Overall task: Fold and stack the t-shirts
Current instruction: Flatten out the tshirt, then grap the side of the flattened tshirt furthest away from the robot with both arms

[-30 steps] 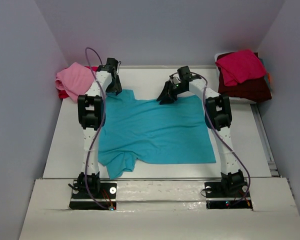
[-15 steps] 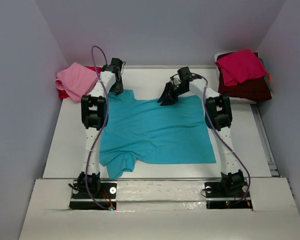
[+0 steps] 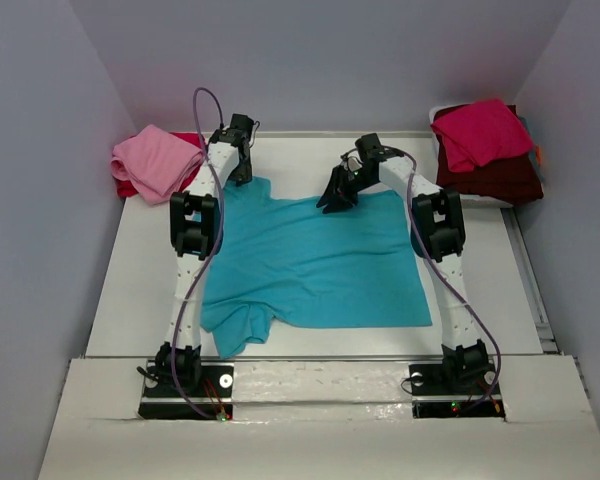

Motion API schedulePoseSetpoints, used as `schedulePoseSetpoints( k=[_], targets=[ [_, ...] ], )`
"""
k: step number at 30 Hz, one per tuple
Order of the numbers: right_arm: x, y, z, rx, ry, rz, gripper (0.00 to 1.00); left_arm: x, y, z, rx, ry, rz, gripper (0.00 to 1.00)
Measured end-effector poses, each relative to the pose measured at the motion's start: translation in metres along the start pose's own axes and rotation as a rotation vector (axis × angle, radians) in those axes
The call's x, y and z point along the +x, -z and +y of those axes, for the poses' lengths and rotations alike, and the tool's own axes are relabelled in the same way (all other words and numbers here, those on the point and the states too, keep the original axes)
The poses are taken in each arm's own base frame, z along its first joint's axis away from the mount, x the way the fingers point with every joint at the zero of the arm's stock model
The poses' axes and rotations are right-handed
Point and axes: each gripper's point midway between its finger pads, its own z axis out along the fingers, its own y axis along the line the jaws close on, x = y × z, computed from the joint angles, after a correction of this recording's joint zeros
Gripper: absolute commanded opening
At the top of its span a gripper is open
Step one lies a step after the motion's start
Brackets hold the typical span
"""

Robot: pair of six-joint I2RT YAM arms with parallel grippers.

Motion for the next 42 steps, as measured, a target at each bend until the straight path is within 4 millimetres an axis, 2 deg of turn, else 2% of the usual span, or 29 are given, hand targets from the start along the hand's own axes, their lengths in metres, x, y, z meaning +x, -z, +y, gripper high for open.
schedulePoseSetpoints(
  k=[11,24,32,35,38,42],
  targets=[
    [0.002,0.0,-0.001,0.007,-0.008,0.005,0.4,-0.012,-0.004,-0.007,0.024,0.006,-0.039,0.89],
    [-0.002,0.005,0.005,0.008,0.006,-0.009,0.4,-0.03,-0.008,-0.03,0.143,-0.011,-0.106,0.93],
    [-0.013,0.01,0.003,0.066,0.015,-0.065,0.4,-0.036,-0.016,-0.019,0.169,0.033,-0.102,0.92],
    [-0.02,0.018,0.0,0.124,0.007,-0.122,0.4,-0.038,-0.021,-0.008,0.165,0.057,-0.095,0.93],
    [-0.027,0.036,0.002,0.188,0.009,-0.193,0.4,-0.04,-0.027,0.009,0.158,0.089,-0.087,0.93],
    [-0.041,0.08,0.008,0.303,0.02,-0.335,0.4,-0.042,-0.032,0.025,0.15,0.118,-0.08,0.93]
  ],
)
